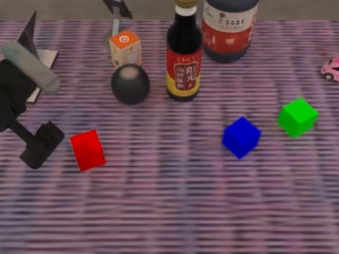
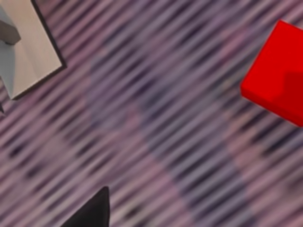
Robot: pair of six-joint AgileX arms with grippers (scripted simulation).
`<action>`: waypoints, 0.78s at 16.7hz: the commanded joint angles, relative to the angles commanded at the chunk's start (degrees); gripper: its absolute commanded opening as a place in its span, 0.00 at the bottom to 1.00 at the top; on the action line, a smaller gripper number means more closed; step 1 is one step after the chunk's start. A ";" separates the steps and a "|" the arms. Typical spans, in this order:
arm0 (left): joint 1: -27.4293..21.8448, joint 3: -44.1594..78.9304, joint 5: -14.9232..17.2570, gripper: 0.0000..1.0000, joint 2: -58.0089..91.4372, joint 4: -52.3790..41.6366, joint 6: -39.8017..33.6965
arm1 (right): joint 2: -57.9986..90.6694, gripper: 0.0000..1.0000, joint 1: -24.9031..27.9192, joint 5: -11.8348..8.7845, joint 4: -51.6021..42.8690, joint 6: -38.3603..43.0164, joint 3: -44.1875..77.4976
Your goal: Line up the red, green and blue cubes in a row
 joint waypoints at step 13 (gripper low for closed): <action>-6.94 33.01 0.12 1.00 41.44 -23.51 18.89 | 0.00 1.00 0.00 0.00 0.00 0.00 0.00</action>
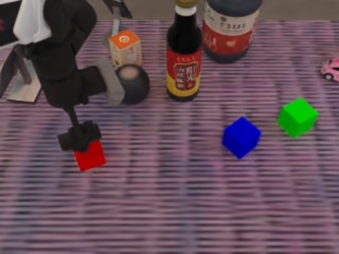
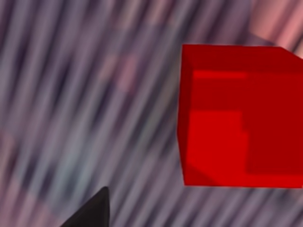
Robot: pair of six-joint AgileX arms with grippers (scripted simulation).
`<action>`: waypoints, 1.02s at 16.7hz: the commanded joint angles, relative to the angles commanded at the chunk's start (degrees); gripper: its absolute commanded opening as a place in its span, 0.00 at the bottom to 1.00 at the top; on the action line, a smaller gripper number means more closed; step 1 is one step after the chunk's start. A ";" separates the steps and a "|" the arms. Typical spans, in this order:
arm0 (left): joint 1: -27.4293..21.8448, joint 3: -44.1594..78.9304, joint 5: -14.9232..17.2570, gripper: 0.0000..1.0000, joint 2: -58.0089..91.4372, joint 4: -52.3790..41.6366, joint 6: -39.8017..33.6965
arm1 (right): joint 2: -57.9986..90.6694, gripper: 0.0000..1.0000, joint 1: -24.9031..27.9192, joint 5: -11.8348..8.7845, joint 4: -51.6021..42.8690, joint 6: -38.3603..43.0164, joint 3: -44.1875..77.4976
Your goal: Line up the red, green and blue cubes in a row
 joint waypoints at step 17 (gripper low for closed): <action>0.11 -11.12 0.05 1.00 7.27 18.39 0.21 | 0.00 1.00 0.00 0.00 0.00 0.00 0.00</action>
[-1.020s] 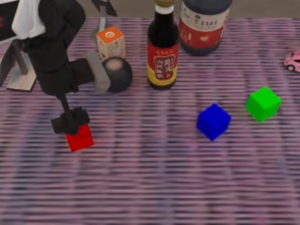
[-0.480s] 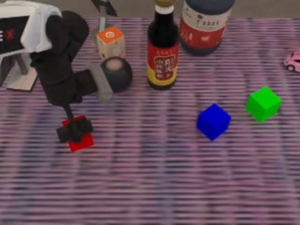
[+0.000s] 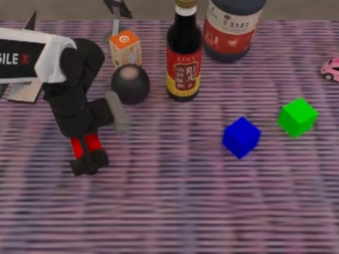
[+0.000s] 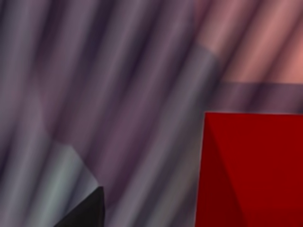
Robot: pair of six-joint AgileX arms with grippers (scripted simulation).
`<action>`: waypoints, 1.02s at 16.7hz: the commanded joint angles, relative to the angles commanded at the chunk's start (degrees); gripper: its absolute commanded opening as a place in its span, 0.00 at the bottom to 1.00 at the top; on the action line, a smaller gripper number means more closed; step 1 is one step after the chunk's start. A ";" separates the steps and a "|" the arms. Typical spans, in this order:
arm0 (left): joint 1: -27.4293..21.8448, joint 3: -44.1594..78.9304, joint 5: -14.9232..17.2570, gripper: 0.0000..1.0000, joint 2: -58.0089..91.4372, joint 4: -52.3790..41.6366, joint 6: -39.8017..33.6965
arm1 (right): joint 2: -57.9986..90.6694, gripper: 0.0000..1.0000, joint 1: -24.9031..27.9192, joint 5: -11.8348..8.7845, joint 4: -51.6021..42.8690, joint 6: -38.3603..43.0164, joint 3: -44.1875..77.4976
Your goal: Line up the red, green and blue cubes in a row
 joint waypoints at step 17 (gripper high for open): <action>0.00 0.00 0.00 0.00 0.00 0.00 0.00 | 0.00 1.00 0.00 0.00 0.00 0.00 0.00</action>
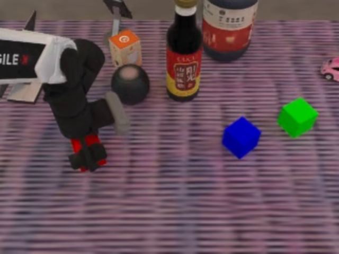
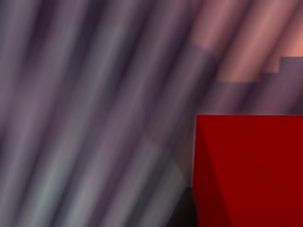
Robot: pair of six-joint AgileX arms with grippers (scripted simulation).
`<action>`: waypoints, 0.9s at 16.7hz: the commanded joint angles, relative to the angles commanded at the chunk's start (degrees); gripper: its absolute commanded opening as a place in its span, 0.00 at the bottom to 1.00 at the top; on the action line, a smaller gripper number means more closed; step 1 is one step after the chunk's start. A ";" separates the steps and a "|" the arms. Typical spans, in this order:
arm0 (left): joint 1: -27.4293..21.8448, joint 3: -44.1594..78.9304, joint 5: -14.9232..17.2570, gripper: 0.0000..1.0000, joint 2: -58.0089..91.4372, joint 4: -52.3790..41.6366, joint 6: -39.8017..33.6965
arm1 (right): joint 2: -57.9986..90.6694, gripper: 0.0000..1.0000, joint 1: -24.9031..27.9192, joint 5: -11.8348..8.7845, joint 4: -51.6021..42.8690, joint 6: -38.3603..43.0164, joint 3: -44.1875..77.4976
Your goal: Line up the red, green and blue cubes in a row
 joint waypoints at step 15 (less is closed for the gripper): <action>1.00 8.77 0.68 0.00 -7.08 -15.41 -0.78 | 0.00 1.00 0.00 0.00 0.00 0.00 0.00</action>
